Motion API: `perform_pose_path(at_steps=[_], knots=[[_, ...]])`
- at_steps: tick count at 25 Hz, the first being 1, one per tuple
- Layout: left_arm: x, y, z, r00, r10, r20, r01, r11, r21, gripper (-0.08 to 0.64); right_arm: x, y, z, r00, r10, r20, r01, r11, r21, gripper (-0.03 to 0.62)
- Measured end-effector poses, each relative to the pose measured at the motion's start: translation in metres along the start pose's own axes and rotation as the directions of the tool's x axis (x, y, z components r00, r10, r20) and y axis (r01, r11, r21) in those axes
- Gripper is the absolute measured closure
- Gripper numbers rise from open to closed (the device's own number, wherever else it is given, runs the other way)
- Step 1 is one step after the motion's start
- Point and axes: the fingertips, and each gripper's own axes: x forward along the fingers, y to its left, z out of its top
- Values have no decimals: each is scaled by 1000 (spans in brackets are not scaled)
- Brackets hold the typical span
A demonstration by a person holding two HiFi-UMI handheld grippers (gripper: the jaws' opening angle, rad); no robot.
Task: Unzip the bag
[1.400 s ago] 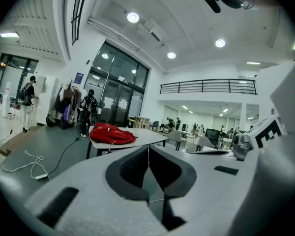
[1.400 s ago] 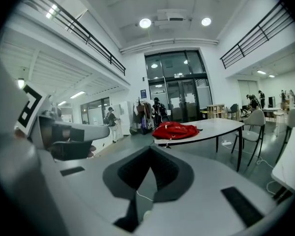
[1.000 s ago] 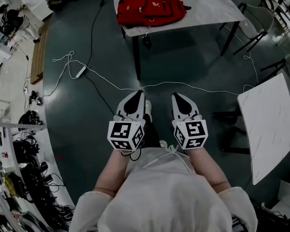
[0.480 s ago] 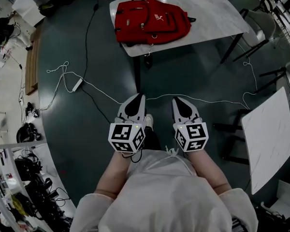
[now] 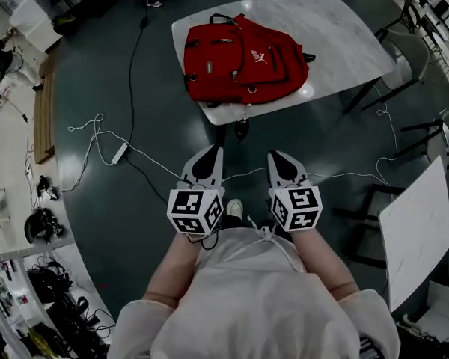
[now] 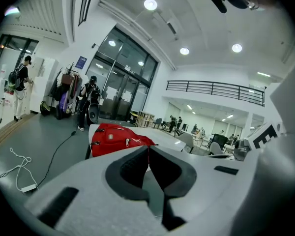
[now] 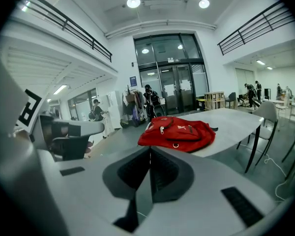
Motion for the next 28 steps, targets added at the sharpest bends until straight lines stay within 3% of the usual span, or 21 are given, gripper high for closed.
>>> perform_pose_path(at_steps=[5, 11, 19, 24, 28], knots=[[25, 20, -7, 999, -6, -52, 6, 1000, -10, 540, 40, -4, 0, 997, 7, -73, -2, 998, 58, 565], [61, 36, -24, 994, -13, -112, 8, 999, -47, 540, 85, -21, -6, 989, -1, -145, 6, 999, 35, 565], [118, 64, -31, 987, 32, -157, -44, 996, -72, 540, 154, -43, -18, 969, 70, -238, -56, 996, 64, 565], [156, 79, -38, 981, 51, -189, -75, 990, -122, 540, 191, -50, -29, 945, 98, -312, -83, 995, 61, 563], [181, 100, -55, 970, 90, -227, -117, 987, -112, 540, 213, -56, -55, 906, 115, -407, -79, 992, 103, 561]])
